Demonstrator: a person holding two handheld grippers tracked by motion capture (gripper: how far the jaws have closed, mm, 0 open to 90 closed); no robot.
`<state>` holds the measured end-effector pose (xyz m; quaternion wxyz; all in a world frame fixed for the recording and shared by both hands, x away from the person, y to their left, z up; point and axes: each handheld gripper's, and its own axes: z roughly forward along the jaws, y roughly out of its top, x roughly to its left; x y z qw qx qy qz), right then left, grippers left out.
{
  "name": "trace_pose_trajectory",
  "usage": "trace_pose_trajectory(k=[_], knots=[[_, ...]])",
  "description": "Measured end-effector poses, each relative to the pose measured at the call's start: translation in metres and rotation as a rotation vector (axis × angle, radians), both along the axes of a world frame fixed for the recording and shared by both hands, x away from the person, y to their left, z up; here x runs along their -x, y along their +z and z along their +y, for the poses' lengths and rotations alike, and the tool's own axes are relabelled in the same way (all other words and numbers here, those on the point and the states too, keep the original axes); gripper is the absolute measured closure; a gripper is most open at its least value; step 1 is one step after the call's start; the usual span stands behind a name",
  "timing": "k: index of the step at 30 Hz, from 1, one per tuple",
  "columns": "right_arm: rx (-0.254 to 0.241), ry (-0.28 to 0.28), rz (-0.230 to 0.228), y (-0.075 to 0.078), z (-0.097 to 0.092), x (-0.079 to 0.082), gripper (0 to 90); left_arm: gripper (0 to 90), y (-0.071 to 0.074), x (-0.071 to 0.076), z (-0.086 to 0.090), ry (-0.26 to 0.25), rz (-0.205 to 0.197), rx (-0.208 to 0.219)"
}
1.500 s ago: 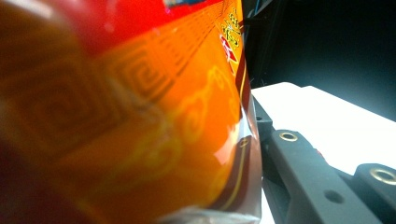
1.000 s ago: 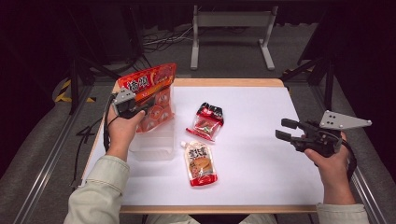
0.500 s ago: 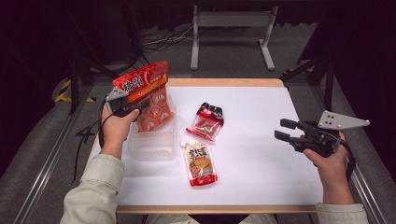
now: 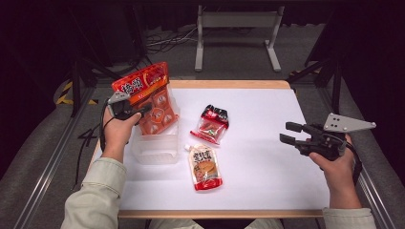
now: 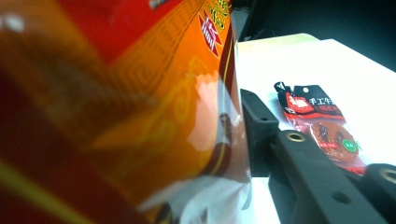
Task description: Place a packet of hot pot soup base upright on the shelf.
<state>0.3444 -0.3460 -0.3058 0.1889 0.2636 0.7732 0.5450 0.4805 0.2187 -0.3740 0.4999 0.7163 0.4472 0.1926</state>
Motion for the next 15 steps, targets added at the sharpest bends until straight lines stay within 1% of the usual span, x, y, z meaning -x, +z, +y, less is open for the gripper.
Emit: trace_pose_trajectory(k=[1,2,3,4,6,7,8,9,10,12,15], knots=[[-0.001,0.000,0.002,0.000,0.000,0.000,49.7,55.1,0.000,0.001,-0.001,0.029,-0.003,-0.006],[-0.003,0.001,0.002,-0.001,0.000,0.000,49.6,43.5,-0.001,0.002,-0.001,0.055,-0.024,-0.015],[-0.004,0.002,0.004,-0.001,0.000,0.000,49.5,37.7,-0.001,0.002,-0.001,0.054,-0.026,-0.016],[-0.005,0.003,0.004,-0.001,0.000,0.000,49.5,37.9,-0.002,0.003,-0.001,0.042,-0.029,-0.004],[-0.003,0.001,0.004,-0.001,0.000,0.000,49.3,28.0,-0.002,0.005,-0.001,0.043,-0.032,-0.003],[-0.002,-0.001,0.004,-0.001,0.000,0.000,48.9,28.0,-0.001,0.006,-0.001,0.043,-0.032,-0.013],[-0.003,-0.005,0.004,-0.001,0.000,0.000,48.7,22.8,0.001,0.010,0.000,0.044,-0.051,-0.015],[-0.003,-0.005,0.004,-0.001,0.000,0.000,48.7,21.1,0.001,0.010,0.000,0.044,-0.051,-0.015],[-0.002,-0.006,0.004,-0.001,0.000,0.000,48.5,21.1,0.003,0.013,0.002,0.039,-0.059,-0.012],[0.000,-0.012,0.005,-0.002,0.000,0.000,47.7,20.1,0.006,0.020,0.004,0.022,-0.083,0.015],[0.003,-0.017,0.009,-0.004,0.002,-0.001,45.6,15.9,0.010,0.030,0.007,0.015,-0.101,0.015]])
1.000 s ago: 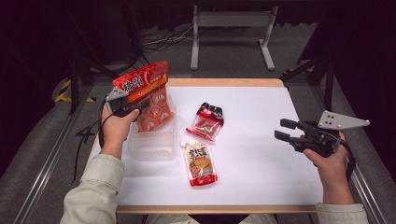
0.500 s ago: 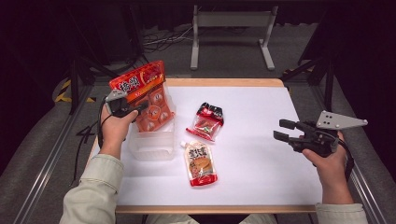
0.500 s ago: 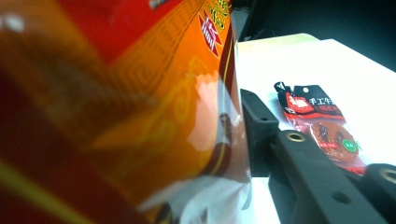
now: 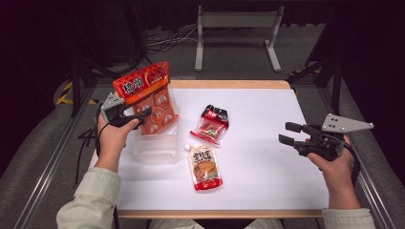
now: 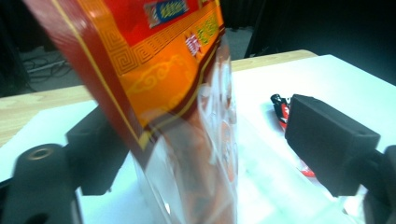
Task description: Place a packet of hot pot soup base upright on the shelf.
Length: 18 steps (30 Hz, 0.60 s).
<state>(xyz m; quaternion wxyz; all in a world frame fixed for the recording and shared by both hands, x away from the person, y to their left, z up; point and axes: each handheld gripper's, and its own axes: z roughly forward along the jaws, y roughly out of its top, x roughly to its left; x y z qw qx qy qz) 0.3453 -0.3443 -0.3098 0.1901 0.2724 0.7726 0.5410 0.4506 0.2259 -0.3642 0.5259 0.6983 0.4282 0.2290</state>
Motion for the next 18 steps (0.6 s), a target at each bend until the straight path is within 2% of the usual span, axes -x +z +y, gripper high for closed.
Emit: trace_pose_trajectory(k=[5,10,12,15,17,18], knots=[[0.000,0.003,0.004,-0.002,0.002,-0.001,43.9,11.9,0.003,0.017,0.005,-0.019,-0.017,0.000],[0.004,-0.006,0.005,-0.004,0.004,-0.002,42.0,9.6,0.007,0.036,0.013,-0.007,-0.042,0.013],[0.005,-0.009,0.003,-0.005,0.005,-0.002,41.5,9.1,0.006,0.041,0.015,-0.027,-0.052,0.017],[-0.002,-0.015,-0.002,-0.006,0.006,-0.004,39.4,9.1,-0.001,0.058,0.025,-0.073,-0.054,0.023],[-0.002,-0.014,-0.001,-0.008,0.008,-0.005,38.8,8.9,-0.002,0.062,0.028,-0.078,-0.055,0.030],[0.000,-0.015,-0.001,-0.008,0.009,-0.006,38.7,8.9,-0.003,0.070,0.032,-0.082,-0.060,0.019]])
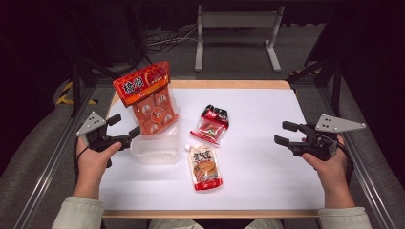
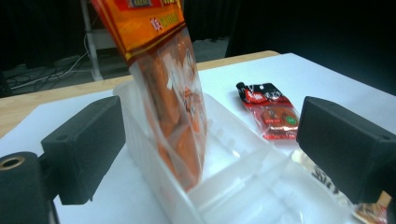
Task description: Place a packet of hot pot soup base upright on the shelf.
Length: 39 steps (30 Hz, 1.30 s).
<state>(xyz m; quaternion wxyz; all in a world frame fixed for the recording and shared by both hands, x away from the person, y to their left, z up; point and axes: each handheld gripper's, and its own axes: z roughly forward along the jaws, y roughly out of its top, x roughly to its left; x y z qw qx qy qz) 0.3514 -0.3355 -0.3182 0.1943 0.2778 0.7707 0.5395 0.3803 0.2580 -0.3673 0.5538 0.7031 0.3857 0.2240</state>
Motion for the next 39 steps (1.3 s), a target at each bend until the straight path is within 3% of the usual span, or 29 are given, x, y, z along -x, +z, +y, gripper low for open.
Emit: trace_pose_trajectory(k=[7,10,20,27,32,39], knots=[[0.003,0.012,0.001,-0.004,0.005,-0.002,38.0,8.6,-0.002,0.023,0.002,-0.048,-0.009,-0.017],[-0.002,0.013,-0.004,-0.004,0.006,-0.004,37.8,8.5,-0.003,0.029,0.001,-0.064,0.008,-0.007],[-0.020,0.002,0.002,-0.007,0.007,-0.008,37.7,8.6,-0.005,0.034,0.001,-0.108,0.024,0.035],[-0.005,0.014,0.022,-0.004,0.025,-0.028,37.6,8.9,-0.005,0.036,0.001,-0.108,0.025,0.024],[0.045,0.010,0.050,-0.004,0.040,-0.047,37.5,9.1,-0.005,0.039,0.002,-0.115,0.031,0.026],[0.074,0.015,0.096,-0.014,0.061,-0.076,37.5,9.1,-0.006,0.045,0.002,-0.118,0.033,0.025]])
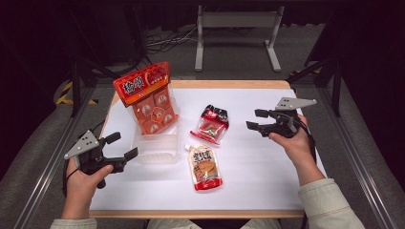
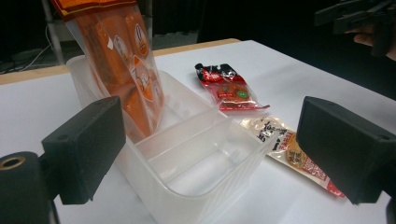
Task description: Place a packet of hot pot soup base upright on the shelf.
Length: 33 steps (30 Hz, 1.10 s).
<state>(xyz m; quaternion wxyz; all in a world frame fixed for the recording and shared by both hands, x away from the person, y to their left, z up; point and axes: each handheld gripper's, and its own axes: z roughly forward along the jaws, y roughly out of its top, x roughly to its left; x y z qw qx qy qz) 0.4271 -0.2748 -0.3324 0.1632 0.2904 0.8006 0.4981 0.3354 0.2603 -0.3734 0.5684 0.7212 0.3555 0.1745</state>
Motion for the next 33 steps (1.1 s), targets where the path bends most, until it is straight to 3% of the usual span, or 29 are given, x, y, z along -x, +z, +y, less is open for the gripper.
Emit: trace_pose_trajectory(k=[4,9,13,20,28,30,33], knots=[[0.008,-0.005,0.019,-0.009,0.011,-0.015,37.3,9.1,-0.002,0.003,-0.001,-0.005,0.006,-0.011],[-0.016,-0.024,0.030,-0.018,0.016,-0.029,37.0,8.6,-0.002,0.008,-0.003,-0.073,-0.018,-0.031],[-0.053,-0.039,0.058,-0.029,0.019,-0.041,37.0,8.5,0.000,0.010,-0.006,-0.086,-0.020,-0.044],[-0.044,-0.054,0.078,-0.044,0.024,-0.056,36.4,8.5,-0.001,0.009,-0.011,-0.099,-0.016,-0.066],[-0.059,-0.088,0.134,-0.059,0.026,-0.071,36.9,8.4,-0.003,0.006,-0.012,-0.107,-0.010,-0.068],[-0.078,-0.106,0.162,-0.064,0.028,-0.077,36.7,8.7,-0.003,0.006,-0.013,-0.110,-0.015,-0.052],[-0.065,-0.119,0.174,-0.071,0.034,-0.083,36.1,8.9,-0.003,0.005,-0.014,-0.114,-0.015,-0.042]])
